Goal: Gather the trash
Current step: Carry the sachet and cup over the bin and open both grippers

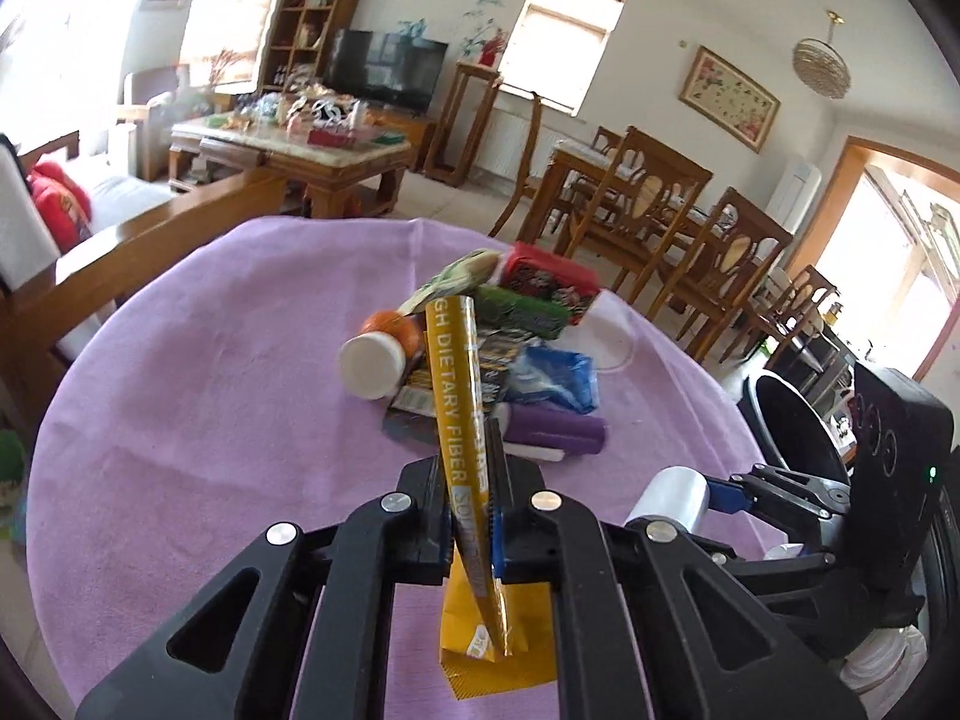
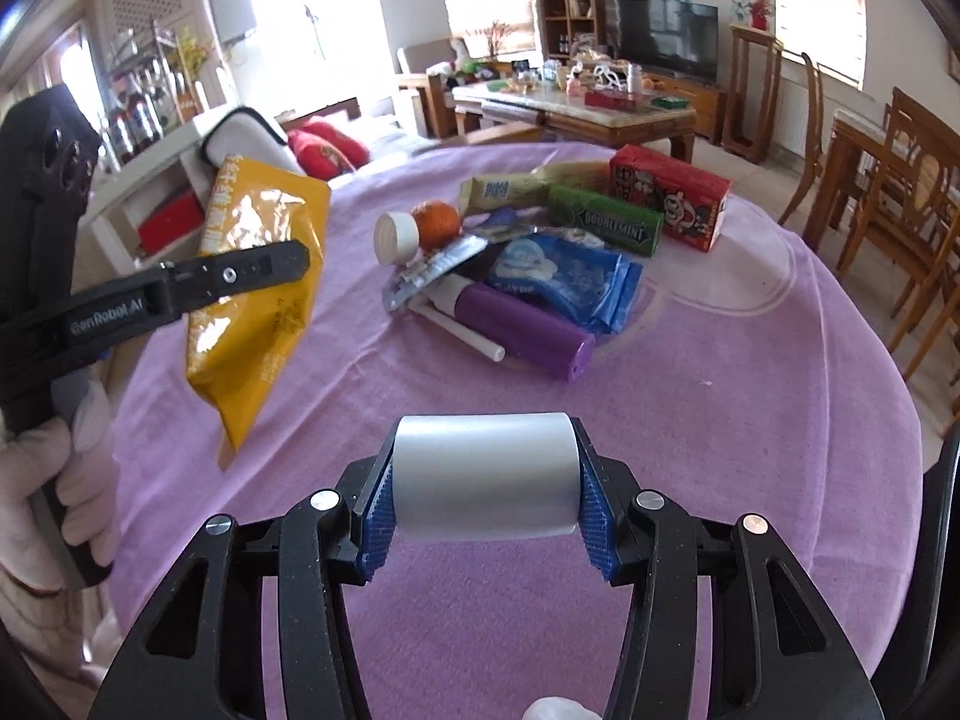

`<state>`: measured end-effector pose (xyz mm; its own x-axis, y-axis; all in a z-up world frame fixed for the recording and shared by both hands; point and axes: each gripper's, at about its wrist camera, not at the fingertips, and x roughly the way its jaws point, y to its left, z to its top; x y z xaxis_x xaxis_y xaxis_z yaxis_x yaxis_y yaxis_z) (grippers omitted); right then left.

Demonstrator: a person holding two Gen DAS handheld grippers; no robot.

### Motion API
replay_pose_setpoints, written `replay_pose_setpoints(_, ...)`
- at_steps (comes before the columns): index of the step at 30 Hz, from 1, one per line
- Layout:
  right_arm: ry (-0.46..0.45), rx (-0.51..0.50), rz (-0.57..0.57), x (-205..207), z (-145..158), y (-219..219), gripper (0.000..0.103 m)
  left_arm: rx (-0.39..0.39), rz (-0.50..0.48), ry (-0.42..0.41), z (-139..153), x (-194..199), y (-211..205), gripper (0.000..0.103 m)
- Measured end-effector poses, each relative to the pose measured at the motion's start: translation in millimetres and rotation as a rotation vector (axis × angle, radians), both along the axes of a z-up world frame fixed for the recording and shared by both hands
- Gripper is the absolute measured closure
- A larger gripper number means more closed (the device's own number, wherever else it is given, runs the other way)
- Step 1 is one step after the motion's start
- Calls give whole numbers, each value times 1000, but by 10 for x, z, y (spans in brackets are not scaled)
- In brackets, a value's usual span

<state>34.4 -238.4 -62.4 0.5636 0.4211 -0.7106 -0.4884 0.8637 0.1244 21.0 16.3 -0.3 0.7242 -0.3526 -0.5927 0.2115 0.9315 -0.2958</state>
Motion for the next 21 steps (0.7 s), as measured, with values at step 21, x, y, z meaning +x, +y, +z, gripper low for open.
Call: replay_pose_setpoints(21,-219,281,-499,-412,583,-2469,52,34,-371,-161,368,40,-2069,94)
